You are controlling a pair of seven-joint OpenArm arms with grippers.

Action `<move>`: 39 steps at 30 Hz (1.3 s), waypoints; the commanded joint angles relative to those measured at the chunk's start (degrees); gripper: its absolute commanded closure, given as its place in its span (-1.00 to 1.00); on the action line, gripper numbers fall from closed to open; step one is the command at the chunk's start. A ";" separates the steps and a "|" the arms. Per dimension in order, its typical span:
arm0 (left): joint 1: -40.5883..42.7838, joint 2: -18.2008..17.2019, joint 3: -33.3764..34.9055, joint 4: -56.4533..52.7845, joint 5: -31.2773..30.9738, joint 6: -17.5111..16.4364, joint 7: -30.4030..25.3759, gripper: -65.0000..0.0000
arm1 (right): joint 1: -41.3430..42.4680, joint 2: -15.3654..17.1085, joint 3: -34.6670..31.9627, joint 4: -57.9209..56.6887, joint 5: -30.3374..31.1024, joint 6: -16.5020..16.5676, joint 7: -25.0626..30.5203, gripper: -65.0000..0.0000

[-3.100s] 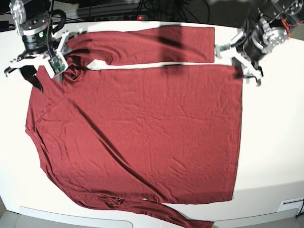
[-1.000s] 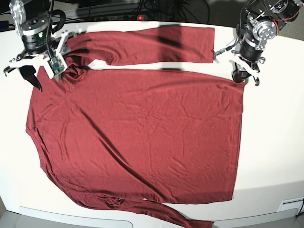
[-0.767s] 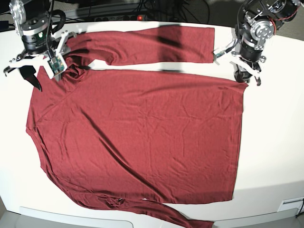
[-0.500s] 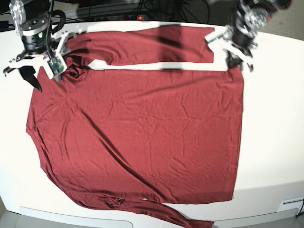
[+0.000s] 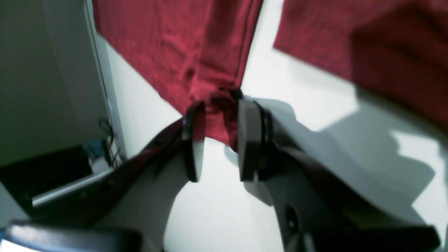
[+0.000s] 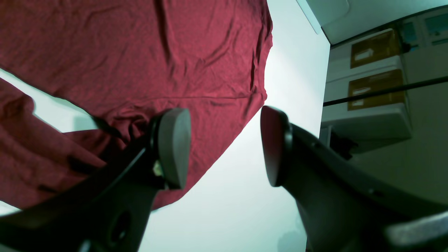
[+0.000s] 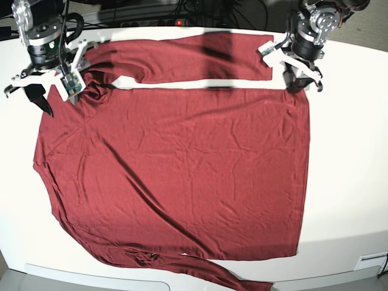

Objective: Fold the T-shirt properly

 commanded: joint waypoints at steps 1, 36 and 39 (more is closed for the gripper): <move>0.63 -0.90 0.24 -0.42 -2.78 -3.26 3.98 0.44 | -0.15 0.61 0.39 1.03 -1.01 -0.83 0.63 -0.01; -0.96 -8.11 0.24 8.48 -13.49 -15.06 8.37 0.44 | -0.15 0.61 0.39 1.03 -1.01 -0.83 -0.98 -0.01; -2.32 -8.37 0.24 8.48 -14.67 -16.02 8.07 0.44 | -0.15 0.59 0.39 1.03 -1.01 -0.83 -1.29 -0.01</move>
